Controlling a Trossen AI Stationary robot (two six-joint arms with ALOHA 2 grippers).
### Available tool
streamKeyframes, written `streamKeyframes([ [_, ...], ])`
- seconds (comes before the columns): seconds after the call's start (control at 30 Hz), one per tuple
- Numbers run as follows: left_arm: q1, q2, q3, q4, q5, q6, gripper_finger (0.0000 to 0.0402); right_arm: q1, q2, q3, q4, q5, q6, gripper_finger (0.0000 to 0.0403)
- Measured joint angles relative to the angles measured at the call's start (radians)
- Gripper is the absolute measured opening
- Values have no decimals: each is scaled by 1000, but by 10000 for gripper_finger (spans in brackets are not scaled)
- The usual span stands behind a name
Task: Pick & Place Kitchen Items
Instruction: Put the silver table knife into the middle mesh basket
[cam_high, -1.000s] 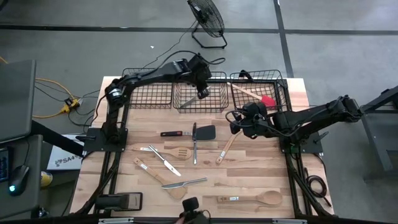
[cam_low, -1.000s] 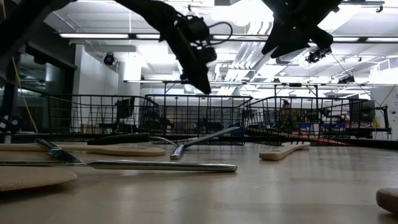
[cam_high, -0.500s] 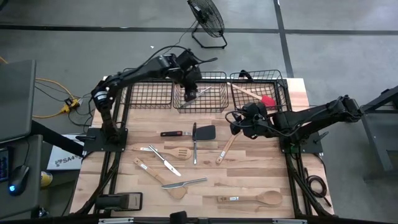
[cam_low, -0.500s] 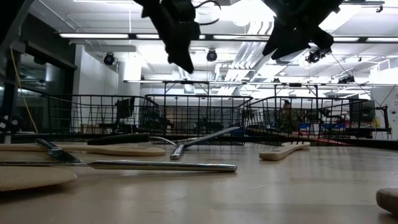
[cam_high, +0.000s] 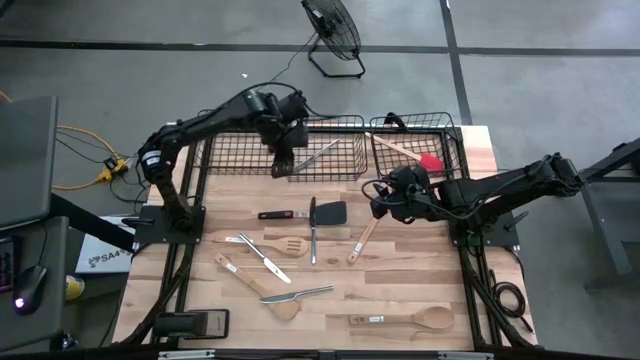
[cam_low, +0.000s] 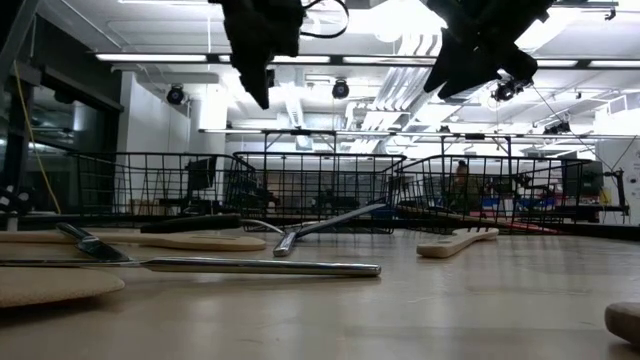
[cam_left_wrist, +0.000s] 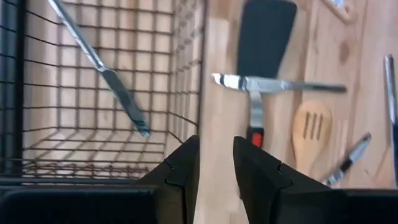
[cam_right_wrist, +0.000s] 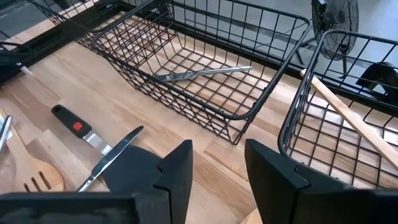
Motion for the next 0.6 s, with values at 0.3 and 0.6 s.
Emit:
streamKeyframes([
  [0.3, -66, -42, -106, -3, -14, 2, 55, 41, 0, 0, -12, 0, 5, 138],
  [0.6, -87, -203, -371, 134, -10, -53, 30, 115, 0, 0, -12, -77, 56, 138],
])
